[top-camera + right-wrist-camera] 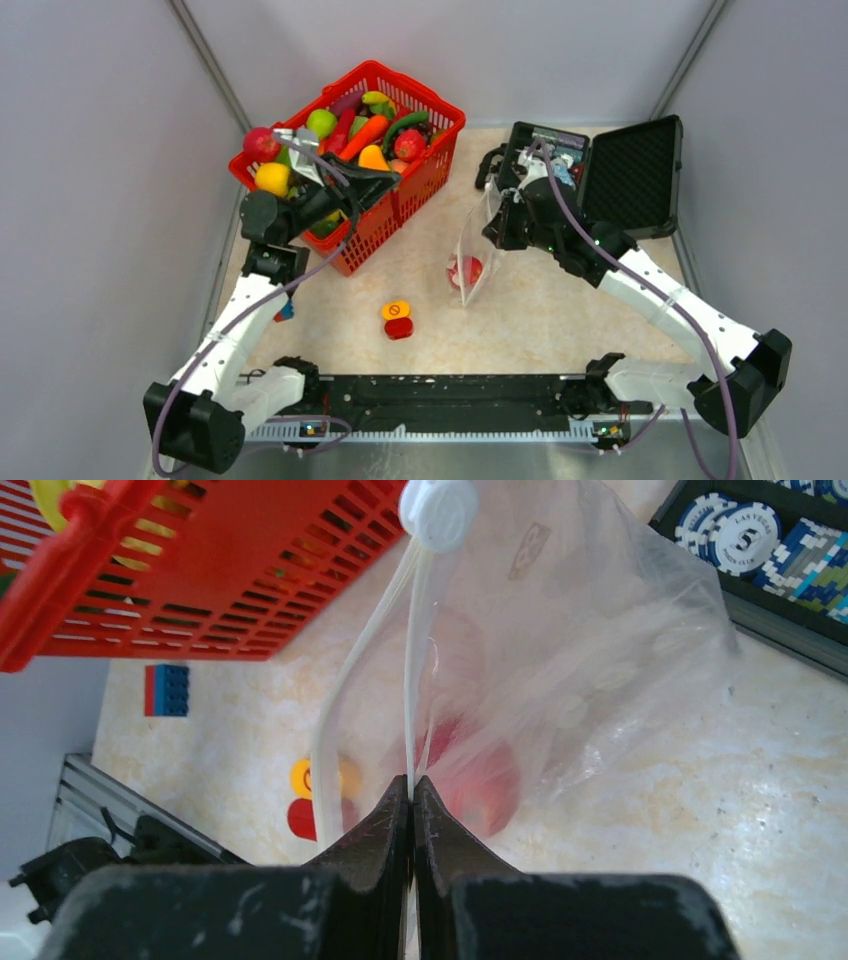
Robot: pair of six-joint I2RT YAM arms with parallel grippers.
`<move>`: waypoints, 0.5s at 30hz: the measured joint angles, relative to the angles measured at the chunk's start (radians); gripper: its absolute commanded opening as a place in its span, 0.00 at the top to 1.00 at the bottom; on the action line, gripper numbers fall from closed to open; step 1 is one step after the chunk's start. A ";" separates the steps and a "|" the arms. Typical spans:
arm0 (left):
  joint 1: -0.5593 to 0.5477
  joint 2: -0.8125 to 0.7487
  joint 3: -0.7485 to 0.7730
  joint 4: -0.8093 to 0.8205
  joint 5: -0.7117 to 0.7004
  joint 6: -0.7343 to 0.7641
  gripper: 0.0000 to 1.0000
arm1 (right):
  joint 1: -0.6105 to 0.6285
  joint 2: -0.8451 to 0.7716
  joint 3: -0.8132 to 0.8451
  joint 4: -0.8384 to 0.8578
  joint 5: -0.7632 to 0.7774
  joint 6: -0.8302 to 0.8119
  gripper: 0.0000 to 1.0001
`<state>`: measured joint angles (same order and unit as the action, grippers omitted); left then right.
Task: Place the food in the zip-top bag and seal the zipper
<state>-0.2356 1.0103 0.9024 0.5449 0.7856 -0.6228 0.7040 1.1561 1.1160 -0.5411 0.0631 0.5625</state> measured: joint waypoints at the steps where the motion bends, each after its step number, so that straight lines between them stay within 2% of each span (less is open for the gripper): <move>1: -0.026 0.003 -0.019 0.042 0.002 -0.025 1.00 | 0.000 -0.007 -0.006 0.014 0.000 0.009 1.00; 8: -0.283 0.082 -0.054 0.109 -0.048 -0.012 1.00 | 0.000 -0.031 -0.049 0.079 -0.002 0.081 1.00; 15: -0.381 0.196 -0.054 0.119 -0.131 0.047 1.00 | 0.000 -0.045 -0.077 0.100 -0.002 0.138 1.00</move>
<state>-0.6167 1.2060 0.8482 0.6640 0.6548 -0.5758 0.7040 1.1107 1.0393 -0.4412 0.0616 0.7002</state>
